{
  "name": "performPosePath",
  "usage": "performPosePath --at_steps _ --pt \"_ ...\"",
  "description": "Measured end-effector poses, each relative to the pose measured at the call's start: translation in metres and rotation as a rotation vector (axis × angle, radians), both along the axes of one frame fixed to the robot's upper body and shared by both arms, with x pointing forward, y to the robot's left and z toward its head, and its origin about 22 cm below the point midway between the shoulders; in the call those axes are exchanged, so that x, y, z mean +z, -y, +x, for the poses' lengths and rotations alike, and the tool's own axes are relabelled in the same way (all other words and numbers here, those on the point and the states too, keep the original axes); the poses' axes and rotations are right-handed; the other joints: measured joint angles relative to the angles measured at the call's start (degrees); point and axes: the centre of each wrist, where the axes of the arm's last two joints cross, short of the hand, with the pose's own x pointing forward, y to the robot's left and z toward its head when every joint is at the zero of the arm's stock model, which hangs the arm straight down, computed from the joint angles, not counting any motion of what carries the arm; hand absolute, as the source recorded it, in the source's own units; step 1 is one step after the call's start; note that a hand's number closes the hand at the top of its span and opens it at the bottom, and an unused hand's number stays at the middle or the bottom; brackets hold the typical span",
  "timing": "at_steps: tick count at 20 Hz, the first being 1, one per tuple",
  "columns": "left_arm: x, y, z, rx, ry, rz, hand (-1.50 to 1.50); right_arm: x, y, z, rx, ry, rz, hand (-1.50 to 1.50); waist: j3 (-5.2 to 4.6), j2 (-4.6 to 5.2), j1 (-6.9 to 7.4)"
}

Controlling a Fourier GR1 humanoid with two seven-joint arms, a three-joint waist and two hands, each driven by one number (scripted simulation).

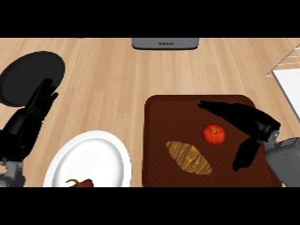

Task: Pick the tomato from the tray and place it in the tiered shelf

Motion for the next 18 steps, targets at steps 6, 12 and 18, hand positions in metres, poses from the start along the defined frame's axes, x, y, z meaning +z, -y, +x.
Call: performPosePath --at_steps 6,12,18 --pt "0.000 0.004 -0.002 -0.001 0.001 -0.003 0.00 -0.010 -0.009 -0.001 -0.005 0.016 -0.097 -1.50 0.01 0.01 0.05" --pt "-0.004 0.006 0.000 0.000 -0.001 -0.005 0.00 -0.017 -0.005 0.001 -0.038 0.045 -0.210 -1.50 0.00 0.02 0.00" --pt "0.004 0.000 0.003 0.002 0.005 -0.002 0.00 -0.023 -0.001 0.008 -0.051 0.011 -0.253 -1.50 0.01 0.04 0.04"
